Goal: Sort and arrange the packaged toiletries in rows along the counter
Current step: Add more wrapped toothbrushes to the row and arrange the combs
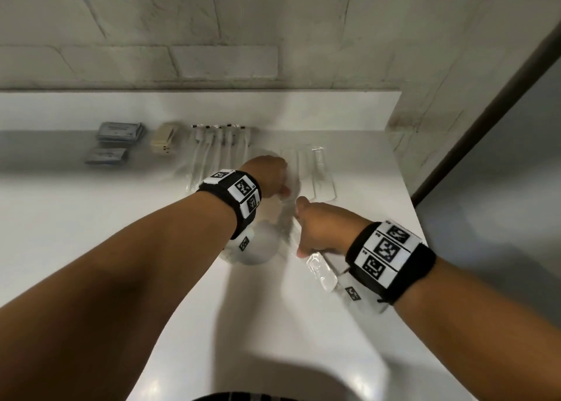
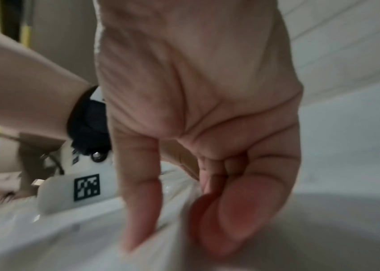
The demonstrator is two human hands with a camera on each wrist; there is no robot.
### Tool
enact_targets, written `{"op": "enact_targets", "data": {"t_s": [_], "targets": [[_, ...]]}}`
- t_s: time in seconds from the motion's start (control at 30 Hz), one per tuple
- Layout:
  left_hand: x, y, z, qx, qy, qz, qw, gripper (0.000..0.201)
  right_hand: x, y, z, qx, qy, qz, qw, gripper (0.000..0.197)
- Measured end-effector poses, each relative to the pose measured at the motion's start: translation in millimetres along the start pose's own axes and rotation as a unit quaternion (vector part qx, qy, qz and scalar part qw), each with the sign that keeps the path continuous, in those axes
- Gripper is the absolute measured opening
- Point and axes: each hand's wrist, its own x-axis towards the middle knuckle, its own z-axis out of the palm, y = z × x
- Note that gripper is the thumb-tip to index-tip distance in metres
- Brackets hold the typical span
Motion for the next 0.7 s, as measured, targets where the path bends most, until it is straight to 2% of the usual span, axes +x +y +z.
{"op": "enact_targets", "data": {"t_s": [0.07, 0.1, 0.17, 0.23, 0.27, 0.33, 0.4, 0.43, 0.47, 0.53, 0.6, 0.7], "targets": [[-2, -1, -1, -0.047, 0.011, -0.007, 0.999, 0.078, 6, 5, 1, 0.095, -0.009, 0.026, 0.995, 0.069], [-4, -1, -2, -0.066, 0.024, -0.004, 0.997, 0.080, 8, 10, 0, 0.156, -0.014, 0.035, 0.987, 0.064], [-4, 2, -6, -0.087, 0.060, 0.012, 0.994, 0.075, 7, 25, -9, 0.259, 0.001, 0.040, 0.965, 0.039], [-3, 9, -8, -0.083, 0.081, 0.029, 0.993, 0.066, 6, 46, -25, 0.328, 0.046, 0.046, 0.943, 0.011], [-2, 13, -8, -0.081, 0.085, 0.035, 0.992, 0.062, 6, 57, -36, 0.349, 0.074, 0.049, 0.933, 0.008], [1, 23, -9, -0.079, 0.084, 0.048, 0.992, 0.058, 13, 79, -53, 0.385, 0.131, 0.060, 0.912, 0.021], [5, 35, -8, -0.069, 0.085, 0.062, 0.992, 0.057, 20, 98, -62, 0.414, 0.165, 0.073, 0.892, 0.044], [6, 41, -6, -0.065, 0.087, 0.065, 0.992, 0.058, 24, 105, -64, 0.395, 0.176, 0.070, 0.899, 0.055], [8, 46, -4, -0.062, 0.086, 0.064, 0.992, 0.058, 25, 111, -64, 0.330, 0.188, 0.068, 0.923, 0.062], [11, 55, 0, -0.050, 0.081, 0.059, 0.994, 0.059, 24, 118, -61, 0.147, 0.179, 0.056, 0.971, 0.063], [13, 62, 3, -0.012, 0.080, 0.054, 0.995, 0.058, 22, 122, -55, 0.086, 0.134, 0.028, 0.987, 0.062], [13, 69, 6, 0.062, 0.076, 0.058, 0.993, 0.052, 25, 123, -48, 0.059, 0.101, 0.003, 0.993, 0.076]]}}
